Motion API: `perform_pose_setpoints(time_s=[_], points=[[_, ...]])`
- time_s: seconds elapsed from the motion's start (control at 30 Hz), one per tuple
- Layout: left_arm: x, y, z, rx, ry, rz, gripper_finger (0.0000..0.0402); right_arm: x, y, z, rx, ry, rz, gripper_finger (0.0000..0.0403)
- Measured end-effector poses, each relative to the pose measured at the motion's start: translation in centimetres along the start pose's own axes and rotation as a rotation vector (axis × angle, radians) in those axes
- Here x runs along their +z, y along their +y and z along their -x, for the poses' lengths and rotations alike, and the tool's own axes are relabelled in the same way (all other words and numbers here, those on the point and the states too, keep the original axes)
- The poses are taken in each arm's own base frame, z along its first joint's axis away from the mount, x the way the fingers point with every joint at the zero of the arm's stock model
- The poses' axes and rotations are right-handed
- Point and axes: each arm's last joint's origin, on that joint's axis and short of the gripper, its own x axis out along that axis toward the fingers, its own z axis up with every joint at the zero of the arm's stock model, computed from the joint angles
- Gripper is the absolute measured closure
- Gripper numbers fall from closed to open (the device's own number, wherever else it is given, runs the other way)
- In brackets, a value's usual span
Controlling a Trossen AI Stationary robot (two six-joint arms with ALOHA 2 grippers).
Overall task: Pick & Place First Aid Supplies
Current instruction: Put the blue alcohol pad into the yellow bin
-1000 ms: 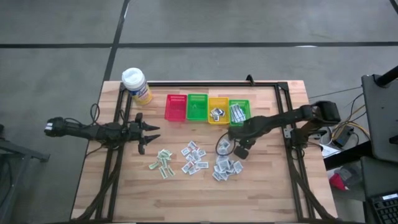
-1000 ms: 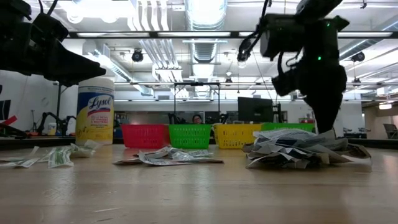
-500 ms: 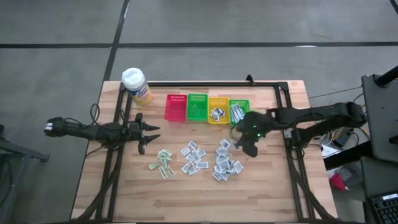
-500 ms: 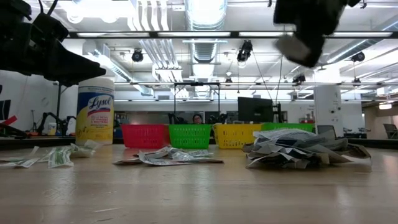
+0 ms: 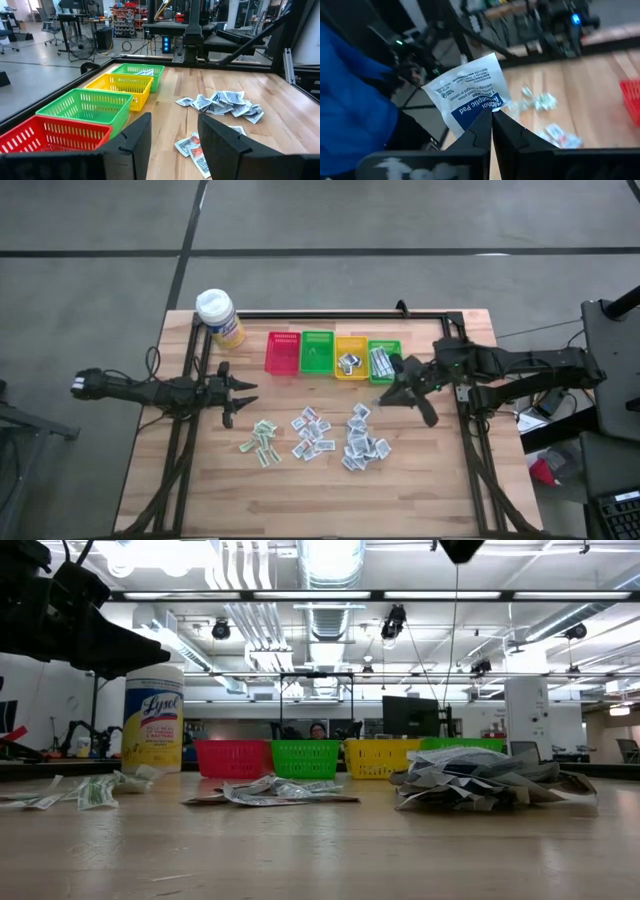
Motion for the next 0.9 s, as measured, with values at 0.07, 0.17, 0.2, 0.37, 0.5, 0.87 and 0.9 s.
perform_pose_setpoints(time_s=[0.07,0.17,0.2,0.37,0.5,0.87,0.9], points=[[0.0,0.0,0.0,0.000,0.001,0.000,0.0243,0.2,0.1,0.0,0.030,-0.033,0.028,0.0395],[0.0,0.0,0.0,0.000,0.001,0.000,0.0243,0.3,0.1,-0.1,0.036,-0.044,0.033,0.0394],[0.0,0.0,0.0,0.000,0.001,0.000,0.0243,0.2,0.0,-0.2,0.035,-0.040,0.031,0.0394],[0.0,0.0,0.0,0.000,0.001,0.000,0.0243,-0.1,-0.6,-1.2,-0.006,-0.016,-0.013,0.0394],[0.0,0.0,0.0,0.000,0.001,0.000,0.0243,-1.2,-2.1,-3.1,-0.161,0.028,-0.131,0.0394],[0.0,0.0,0.0,0.000,0.001,0.000,0.0243,-4.1,-8.1,-6.9,-0.650,0.445,-0.244,0.0394],[0.0,0.0,0.0,0.000,0.001,0.001,0.0243,-4.0,-8.7,-7.0,-0.682,0.495,-0.239,0.0394]])
